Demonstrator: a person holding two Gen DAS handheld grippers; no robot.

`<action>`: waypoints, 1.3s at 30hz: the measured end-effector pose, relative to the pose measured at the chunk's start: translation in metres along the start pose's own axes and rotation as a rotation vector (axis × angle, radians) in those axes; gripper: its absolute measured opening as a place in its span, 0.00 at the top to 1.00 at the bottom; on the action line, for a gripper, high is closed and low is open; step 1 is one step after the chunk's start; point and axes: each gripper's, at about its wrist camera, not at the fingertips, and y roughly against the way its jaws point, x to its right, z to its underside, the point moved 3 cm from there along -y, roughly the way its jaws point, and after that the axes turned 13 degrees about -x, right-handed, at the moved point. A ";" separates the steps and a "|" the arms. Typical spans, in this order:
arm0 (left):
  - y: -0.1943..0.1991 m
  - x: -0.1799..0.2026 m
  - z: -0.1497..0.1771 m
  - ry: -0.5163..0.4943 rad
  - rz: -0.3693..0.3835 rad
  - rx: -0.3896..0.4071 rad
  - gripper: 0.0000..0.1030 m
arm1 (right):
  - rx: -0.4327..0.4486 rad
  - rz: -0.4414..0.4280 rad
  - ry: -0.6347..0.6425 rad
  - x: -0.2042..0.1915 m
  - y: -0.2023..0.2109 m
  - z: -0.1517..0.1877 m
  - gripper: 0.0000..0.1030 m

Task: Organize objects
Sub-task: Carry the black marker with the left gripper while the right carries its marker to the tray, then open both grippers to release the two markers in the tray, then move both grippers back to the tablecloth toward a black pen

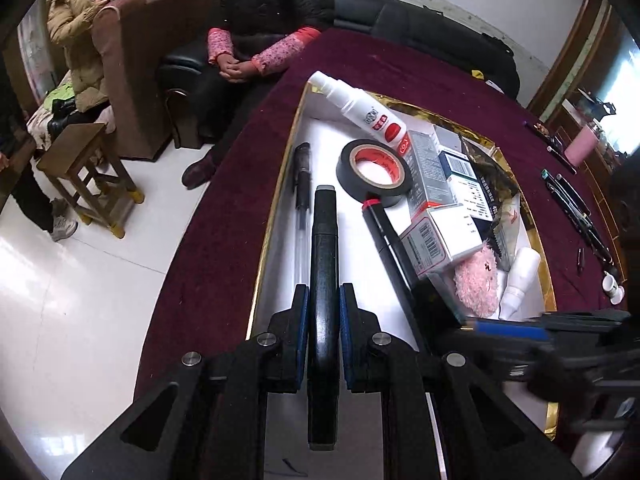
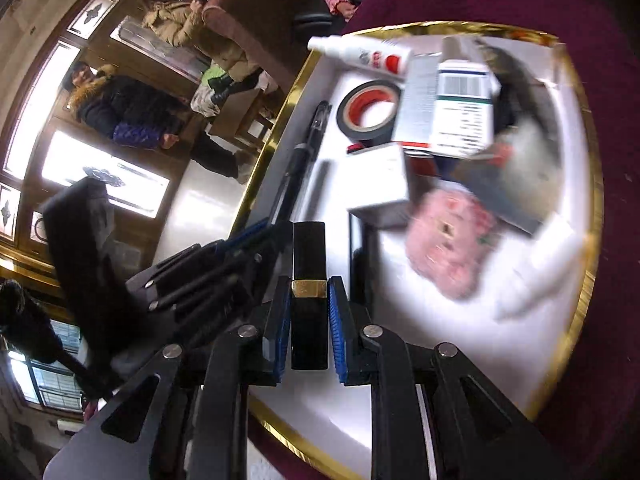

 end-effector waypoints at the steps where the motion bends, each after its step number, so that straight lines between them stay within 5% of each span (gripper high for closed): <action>1: 0.000 0.002 -0.002 -0.005 0.000 0.001 0.89 | 0.001 0.013 -0.004 -0.001 -0.005 -0.004 0.84; 9: 0.000 -0.005 -0.010 0.022 0.050 0.011 0.89 | 0.014 0.038 -0.054 0.013 -0.012 -0.009 0.84; 17: 0.012 -0.022 -0.008 0.100 0.196 0.048 0.82 | 0.014 0.055 -0.054 0.010 -0.017 -0.009 0.81; 20: 0.021 -0.023 -0.005 0.117 0.229 0.072 0.75 | 0.029 0.055 -0.050 0.009 -0.013 -0.009 0.78; 24: 0.041 -0.017 -0.001 0.126 0.244 0.127 0.52 | 0.061 0.024 -0.032 0.006 0.002 -0.003 0.74; 27: 0.054 -0.010 0.001 0.129 0.274 0.163 0.48 | 0.110 0.024 -0.003 0.002 0.024 0.008 0.65; 34: 0.071 0.038 0.004 0.078 0.419 0.156 0.47 | 0.225 0.055 0.027 0.021 0.085 0.050 0.53; 39: 0.072 0.100 0.006 -0.051 0.433 0.125 0.47 | 0.285 0.106 -0.058 0.079 0.129 0.089 0.51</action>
